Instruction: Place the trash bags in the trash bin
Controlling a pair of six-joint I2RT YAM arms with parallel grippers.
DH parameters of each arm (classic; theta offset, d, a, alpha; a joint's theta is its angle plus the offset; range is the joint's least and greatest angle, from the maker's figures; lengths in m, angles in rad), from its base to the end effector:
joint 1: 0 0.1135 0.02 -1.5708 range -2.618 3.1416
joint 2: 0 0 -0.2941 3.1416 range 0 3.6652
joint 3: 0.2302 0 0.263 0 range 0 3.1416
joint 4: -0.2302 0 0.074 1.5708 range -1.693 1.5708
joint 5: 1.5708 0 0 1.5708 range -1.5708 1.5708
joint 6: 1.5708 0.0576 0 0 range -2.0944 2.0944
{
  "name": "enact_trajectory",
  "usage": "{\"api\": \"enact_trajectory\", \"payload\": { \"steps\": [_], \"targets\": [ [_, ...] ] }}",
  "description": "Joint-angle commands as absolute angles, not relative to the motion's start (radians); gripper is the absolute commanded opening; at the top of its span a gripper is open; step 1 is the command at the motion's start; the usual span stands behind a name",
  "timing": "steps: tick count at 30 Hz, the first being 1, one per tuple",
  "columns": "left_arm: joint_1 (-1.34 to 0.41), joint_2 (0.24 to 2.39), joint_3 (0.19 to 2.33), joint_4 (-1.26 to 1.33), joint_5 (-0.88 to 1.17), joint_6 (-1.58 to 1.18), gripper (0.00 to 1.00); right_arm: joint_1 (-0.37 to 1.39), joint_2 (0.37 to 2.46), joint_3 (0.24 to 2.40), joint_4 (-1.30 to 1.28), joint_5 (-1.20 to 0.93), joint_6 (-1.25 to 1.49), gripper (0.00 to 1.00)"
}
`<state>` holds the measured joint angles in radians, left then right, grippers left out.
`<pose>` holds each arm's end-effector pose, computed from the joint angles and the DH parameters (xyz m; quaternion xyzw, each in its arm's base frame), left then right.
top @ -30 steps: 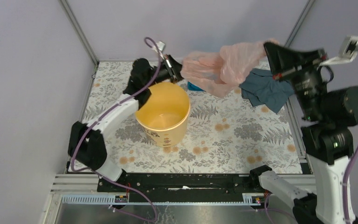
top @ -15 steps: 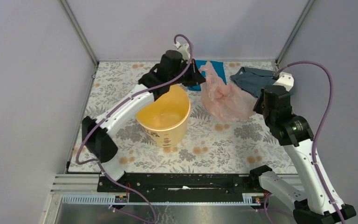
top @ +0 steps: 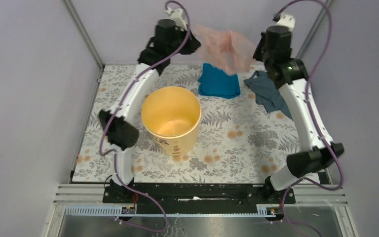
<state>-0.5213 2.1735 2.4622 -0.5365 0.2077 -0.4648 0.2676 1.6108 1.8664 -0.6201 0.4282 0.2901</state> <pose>0.4636 -0.2800 0.4542 0.0858 0.7827 -0.3613 0.4995 0.3751 0.0781 0.4851 0.1296 0.8033 -0.0157 0.5810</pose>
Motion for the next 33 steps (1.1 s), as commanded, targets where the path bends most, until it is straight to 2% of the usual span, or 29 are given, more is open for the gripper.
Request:
{"api": "enact_trajectory", "payload": {
  "steps": [1, 3, 5, 8, 11, 12, 16, 20, 22, 24, 26, 30, 33],
  "targets": [
    [-0.512, 1.652, 2.049, -0.132, 0.164, -0.325, 0.0, 0.314, 1.318, 1.829, -0.226, 0.122, 0.184, 0.0],
    [-0.507, 1.569, 1.887, -0.087, 0.083, -0.298, 0.0, 0.313, 1.191, 1.582, 0.071, -0.004, 0.204, 0.0],
    [-0.47, 1.597, 1.828, -0.156, 0.018, -0.325, 0.0, 0.314, 1.178, 1.372, 0.252, -0.037, 0.225, 0.0],
    [-0.378, 1.758, 1.857, -0.337, 0.06, -0.406, 0.0, 0.314, 1.345, 1.288, 0.164, 0.036, 0.28, 0.0],
    [-0.336, 1.881, 1.919, -0.471, 0.071, -0.402, 0.0, 0.313, 1.526, 1.267, 0.054, 0.013, 0.366, 0.0],
    [-0.31, 1.905, 1.944, -0.491, 0.093, -0.404, 0.0, 0.314, 1.603, 1.276, 0.03, -0.038, 0.401, 0.0],
    [-0.289, 1.928, 2.106, -0.531, 0.099, -0.381, 0.0, 0.314, 1.621, 1.431, -0.06, -0.028, 0.4, 0.0],
    [-0.285, 1.94, 2.409, -0.561, 0.144, -0.364, 0.0, 0.324, 1.639, 1.798, -0.183, -0.019, 0.365, 0.0],
    [-0.285, 1.897, 2.456, -0.503, 0.186, -0.366, 0.0, 0.344, 1.645, 1.969, -0.238, -0.006, 0.33, 0.0],
    [-0.285, 1.795, 2.374, -0.387, 0.217, -0.364, 0.0, 0.374, 1.623, 2.06, -0.237, -0.006, 0.252, 0.0],
    [-0.285, 1.677, 2.212, -0.273, 0.177, -0.355, 0.0, 0.385, 1.569, 2.023, -0.182, -0.018, 0.218, 0.0],
    [-0.28, 1.568, 1.969, -0.268, -0.048, -0.349, 0.0, 0.385, 1.444, 1.685, -0.013, 0.07, 0.205, 0.0],
    [-0.259, 1.577, 1.82, -0.287, -0.052, -0.354, 0.0, 0.383, 1.452, 1.49, 0.008, 0.136, 0.21, 0.0]
  ]
}}
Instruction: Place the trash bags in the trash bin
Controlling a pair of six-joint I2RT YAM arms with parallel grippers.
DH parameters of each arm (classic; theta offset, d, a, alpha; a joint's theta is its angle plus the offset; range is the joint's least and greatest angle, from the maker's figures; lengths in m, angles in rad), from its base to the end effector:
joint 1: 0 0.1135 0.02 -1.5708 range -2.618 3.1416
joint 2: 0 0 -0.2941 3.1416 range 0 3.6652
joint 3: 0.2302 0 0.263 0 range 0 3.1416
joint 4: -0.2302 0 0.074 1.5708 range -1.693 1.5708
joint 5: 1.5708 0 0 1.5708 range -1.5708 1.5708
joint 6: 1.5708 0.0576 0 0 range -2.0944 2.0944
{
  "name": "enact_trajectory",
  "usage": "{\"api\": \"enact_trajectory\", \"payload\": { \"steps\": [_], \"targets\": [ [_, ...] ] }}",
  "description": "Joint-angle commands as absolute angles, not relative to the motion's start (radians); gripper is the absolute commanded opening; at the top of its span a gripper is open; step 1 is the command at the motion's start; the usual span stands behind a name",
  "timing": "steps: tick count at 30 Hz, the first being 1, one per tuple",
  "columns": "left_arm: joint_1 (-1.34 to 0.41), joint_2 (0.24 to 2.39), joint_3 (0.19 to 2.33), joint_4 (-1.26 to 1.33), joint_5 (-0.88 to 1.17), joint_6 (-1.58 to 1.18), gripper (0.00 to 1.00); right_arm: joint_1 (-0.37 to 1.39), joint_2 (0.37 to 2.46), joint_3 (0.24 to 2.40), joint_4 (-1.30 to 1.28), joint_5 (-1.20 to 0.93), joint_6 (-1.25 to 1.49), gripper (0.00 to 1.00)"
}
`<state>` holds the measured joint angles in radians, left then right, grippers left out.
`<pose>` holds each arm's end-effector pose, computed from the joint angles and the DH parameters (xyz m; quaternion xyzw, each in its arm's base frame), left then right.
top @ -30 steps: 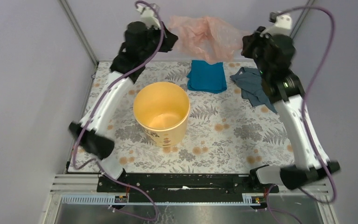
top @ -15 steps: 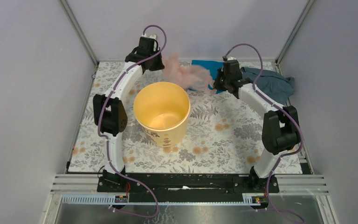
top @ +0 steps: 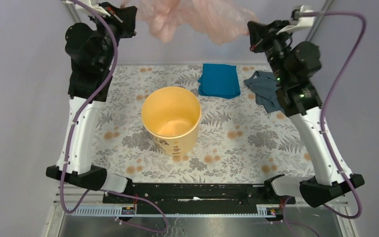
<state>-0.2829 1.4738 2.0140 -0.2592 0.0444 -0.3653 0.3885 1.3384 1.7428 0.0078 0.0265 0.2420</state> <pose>0.2937 -0.0881 0.6259 -0.0070 0.6012 -0.2671 0.7531 0.2640 0.1064 0.6083 -0.0290 0.5467 0.2525 0.7978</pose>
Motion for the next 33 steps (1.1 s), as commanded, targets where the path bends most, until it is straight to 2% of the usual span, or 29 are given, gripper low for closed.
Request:
{"api": "enact_trajectory", "payload": {
  "steps": [1, 4, 7, 11, 15, 18, 22, 24, 26, 28, 30, 33],
  "targets": [
    [-0.255, 1.584, 1.779, -0.286, -0.05, -0.353, 0.0, 0.383, 1.461, 1.437, 0.028, 0.152, 0.222, 0.0],
    [-0.23, 1.628, 1.718, -0.318, -0.031, -0.382, 0.0, 0.383, 1.494, 1.32, 0.051, 0.163, 0.245, 0.0],
    [-0.207, 1.694, 1.77, -0.389, 0.025, -0.414, 0.0, 0.383, 1.549, 1.317, 0.018, 0.16, 0.257, 0.0],
    [-0.199, 1.788, 1.96, -0.468, 0.117, -0.438, 0.0, 0.383, 1.613, 1.489, -0.098, 0.157, 0.259, 0.0],
    [-0.199, 1.812, 2.203, -0.494, 0.32, -0.468, 0.0, 0.383, 1.629, 1.797, -0.238, 0.113, 0.236, 0.0],
    [-0.201, 1.679, 2.13, -0.303, 0.421, -0.526, 0.0, 0.385, 1.539, 1.887, -0.184, 0.042, 0.215, 0.0],
    [-0.201, 1.428, 1.797, -0.017, 0.316, -0.535, 0.0, 0.386, 1.39, 1.739, 0.08, -0.036, 0.185, 0.0],
    [-0.199, 1.406, 1.709, -0.038, 0.21, -0.512, 0.0, 0.386, 1.354, 1.591, 0.156, -0.023, 0.176, 0.0],
    [-0.192, 1.473, 1.704, -0.194, 0.104, -0.503, 0.0, 0.385, 1.368, 1.436, 0.209, 0.041, 0.191, 0.0],
    [-0.16, 1.591, 1.715, -0.369, 0.07, -0.52, 0.0, 0.371, 1.457, 1.355, 0.143, 0.084, 0.239, 0.0],
    [-0.104, 1.687, 1.69, -0.454, 0.153, -0.548, 0.0, 0.345, 1.566, 1.334, 0.026, 0.05, 0.344, 0.0],
    [-0.05, 1.689, 1.587, -0.391, 0.257, -0.592, 0.0, 0.335, 1.594, 1.279, 0.037, -0.034, 0.377, 0.0]
  ]
}}
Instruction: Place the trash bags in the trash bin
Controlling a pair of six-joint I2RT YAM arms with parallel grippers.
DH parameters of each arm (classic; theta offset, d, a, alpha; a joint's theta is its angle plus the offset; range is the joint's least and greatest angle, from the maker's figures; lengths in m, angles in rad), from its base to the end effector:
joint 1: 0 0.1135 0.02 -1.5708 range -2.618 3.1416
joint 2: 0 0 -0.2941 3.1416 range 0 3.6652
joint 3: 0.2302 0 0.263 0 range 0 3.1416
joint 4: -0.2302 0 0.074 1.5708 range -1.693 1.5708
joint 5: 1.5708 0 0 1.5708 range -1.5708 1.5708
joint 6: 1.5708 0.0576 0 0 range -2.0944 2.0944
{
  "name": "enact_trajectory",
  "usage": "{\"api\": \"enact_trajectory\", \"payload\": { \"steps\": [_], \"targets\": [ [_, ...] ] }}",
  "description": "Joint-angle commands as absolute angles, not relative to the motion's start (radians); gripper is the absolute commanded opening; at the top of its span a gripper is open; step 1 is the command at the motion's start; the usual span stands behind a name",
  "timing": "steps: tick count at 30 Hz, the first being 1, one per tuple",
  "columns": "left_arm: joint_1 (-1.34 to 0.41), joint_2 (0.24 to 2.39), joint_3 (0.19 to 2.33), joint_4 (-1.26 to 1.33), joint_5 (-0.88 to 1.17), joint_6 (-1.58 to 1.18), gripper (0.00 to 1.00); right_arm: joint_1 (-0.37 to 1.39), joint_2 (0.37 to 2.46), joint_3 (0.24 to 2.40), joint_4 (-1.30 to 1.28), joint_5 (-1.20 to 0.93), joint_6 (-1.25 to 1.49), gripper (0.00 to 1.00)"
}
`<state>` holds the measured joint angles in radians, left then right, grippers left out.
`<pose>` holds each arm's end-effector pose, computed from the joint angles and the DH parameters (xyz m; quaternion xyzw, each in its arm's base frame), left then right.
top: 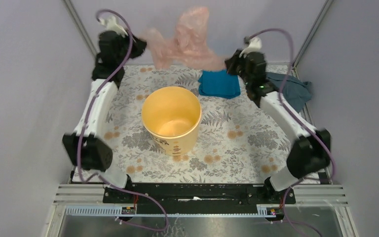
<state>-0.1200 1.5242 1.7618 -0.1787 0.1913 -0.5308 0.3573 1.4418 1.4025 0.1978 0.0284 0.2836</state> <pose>0.3674 -0.0553 0.5336 -0.0712 0.6827 -0.2936 0.6653 0.3475 0.1280 0.4758 -0.0131 0.6488 0.2309 0.7250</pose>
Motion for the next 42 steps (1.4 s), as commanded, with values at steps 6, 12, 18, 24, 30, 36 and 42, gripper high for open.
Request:
{"api": "enact_trajectory", "payload": {
  "steps": [6, 12, 18, 24, 30, 36, 42],
  "targets": [
    [-0.053, 1.64, 1.734, -0.288, 0.497, -0.658, 0.0, 0.339, 1.558, 1.569, -0.064, -0.081, 0.362, 0.0],
    [-0.154, 1.496, 1.926, -0.111, 0.565, -0.655, 0.0, 0.428, 1.463, 1.846, -0.06, -0.096, 0.26, 0.0],
    [-0.166, 1.42, 1.665, -0.217, 0.269, -0.645, 0.0, 0.43, 1.408, 1.498, 0.142, -0.017, 0.285, 0.0],
    [-0.096, 1.579, 1.592, -0.382, 0.387, -0.581, 0.0, 0.426, 1.568, 1.401, -0.035, 0.052, 0.315, 0.0],
    [-0.109, 1.448, 1.583, -0.218, 0.499, -0.614, 0.0, 0.426, 1.46, 1.46, -0.108, 0.155, 0.289, 0.0],
    [-0.277, 1.484, 1.719, -0.203, 0.514, -0.587, 0.0, 0.425, 1.379, 1.436, -0.241, 0.32, 0.27, 0.0],
    [-0.444, 1.571, 1.849, -0.197, 0.457, -0.565, 0.0, 0.426, 1.235, 1.307, -0.303, 0.455, 0.21, 0.04]
  ]
}}
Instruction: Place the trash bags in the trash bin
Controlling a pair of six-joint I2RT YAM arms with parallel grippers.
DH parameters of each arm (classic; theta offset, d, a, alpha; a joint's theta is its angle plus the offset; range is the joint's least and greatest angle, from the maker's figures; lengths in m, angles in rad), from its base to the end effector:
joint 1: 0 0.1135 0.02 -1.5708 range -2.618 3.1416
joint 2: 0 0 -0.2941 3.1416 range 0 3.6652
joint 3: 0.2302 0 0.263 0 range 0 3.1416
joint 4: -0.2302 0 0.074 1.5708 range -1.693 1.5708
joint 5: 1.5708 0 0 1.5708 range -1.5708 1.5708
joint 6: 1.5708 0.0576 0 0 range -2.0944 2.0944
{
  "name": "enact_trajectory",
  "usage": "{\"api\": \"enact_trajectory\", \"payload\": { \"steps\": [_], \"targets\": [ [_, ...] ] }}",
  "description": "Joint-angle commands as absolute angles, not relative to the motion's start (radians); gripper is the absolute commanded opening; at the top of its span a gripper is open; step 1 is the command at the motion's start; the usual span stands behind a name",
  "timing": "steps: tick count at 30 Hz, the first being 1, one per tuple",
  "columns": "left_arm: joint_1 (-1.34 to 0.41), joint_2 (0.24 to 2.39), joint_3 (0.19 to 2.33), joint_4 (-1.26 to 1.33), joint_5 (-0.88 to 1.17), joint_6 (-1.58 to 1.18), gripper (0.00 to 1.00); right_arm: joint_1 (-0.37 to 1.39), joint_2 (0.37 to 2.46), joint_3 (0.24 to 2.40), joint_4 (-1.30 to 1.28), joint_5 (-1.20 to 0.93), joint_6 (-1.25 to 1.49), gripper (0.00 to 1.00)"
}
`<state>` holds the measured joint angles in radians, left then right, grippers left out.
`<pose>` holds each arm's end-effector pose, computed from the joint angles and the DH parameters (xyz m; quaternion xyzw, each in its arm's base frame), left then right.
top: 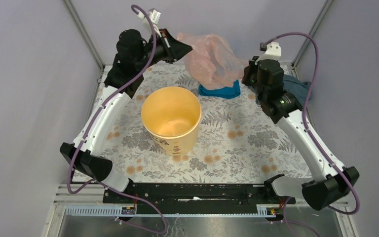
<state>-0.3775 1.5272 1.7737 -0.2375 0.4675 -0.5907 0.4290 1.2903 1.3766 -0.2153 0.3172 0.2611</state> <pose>0.3309 -0.1591 0.5291 0.0907 0.6984 -0.4659 0.5357 0.2950 0.1152 0.4614 0.0417 0.7479 0.1088 0.6535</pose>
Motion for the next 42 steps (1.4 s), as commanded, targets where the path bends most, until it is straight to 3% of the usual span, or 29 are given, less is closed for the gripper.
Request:
{"api": "enact_trajectory", "payload": {
  "steps": [1, 7, 9, 14, 18, 20, 22, 25, 29, 31, 33, 37, 42],
  "targets": [
    [-0.475, 1.58, 1.862, -0.195, 0.446, -0.564, 0.0, 0.426, 1.207, 1.291, -0.317, 0.468, 0.207, 0.05],
    [-0.621, 1.586, 1.876, -0.198, 0.347, -0.544, 0.0, 0.426, 1.024, 1.224, -0.4, 0.563, 0.176, 0.04],
    [-0.649, 1.58, 1.871, -0.212, 0.307, -0.53, 0.0, 0.425, 0.958, 1.224, -0.425, 0.567, 0.155, 0.08],
    [-0.703, 1.597, 1.847, -0.232, 0.317, -0.541, 0.0, 0.425, 0.883, 1.245, -0.537, 0.494, 0.176, 0.28],
    [-0.753, 1.616, 1.824, -0.227, 0.356, -0.537, 0.0, 0.426, 0.883, 1.321, -0.7, 0.469, 0.181, 0.57],
    [-0.761, 1.622, 1.81, -0.21, 0.384, -0.54, 0.0, 0.426, 0.899, 1.41, -0.817, 0.49, 0.178, 0.76],
    [-0.763, 1.626, 1.795, -0.187, 0.409, -0.548, 0.0, 0.426, 0.918, 1.489, -0.909, 0.484, 0.179, 0.85],
    [-0.766, 1.633, 1.767, -0.126, 0.474, -0.58, 0.0, 0.426, 0.914, 1.51, -0.931, 0.319, 0.203, 0.82],
    [-0.777, 1.645, 1.733, -0.033, 0.566, -0.61, 0.0, 0.426, 0.856, 1.323, -0.741, 0.066, 0.355, 0.79],
    [-0.789, 1.651, 1.73, -0.028, 0.58, -0.606, 0.0, 0.426, 0.83, 1.233, -0.65, 0.032, 0.428, 0.7],
    [-0.798, 1.652, 1.722, -0.027, 0.59, -0.603, 0.0, 0.426, 0.803, 1.152, -0.567, 0.035, 0.47, 0.63],
    [-0.812, 1.651, 1.69, 0.011, 0.641, -0.616, 0.0, 0.426, 0.762, 1.003, -0.398, 0.063, 0.498, 0.6],
    [-0.824, 1.643, 1.675, 0.026, 0.667, -0.61, 0.0, 0.426, 0.744, 1.041, -0.429, 0.244, 0.452, 0.57]
  ]
}}
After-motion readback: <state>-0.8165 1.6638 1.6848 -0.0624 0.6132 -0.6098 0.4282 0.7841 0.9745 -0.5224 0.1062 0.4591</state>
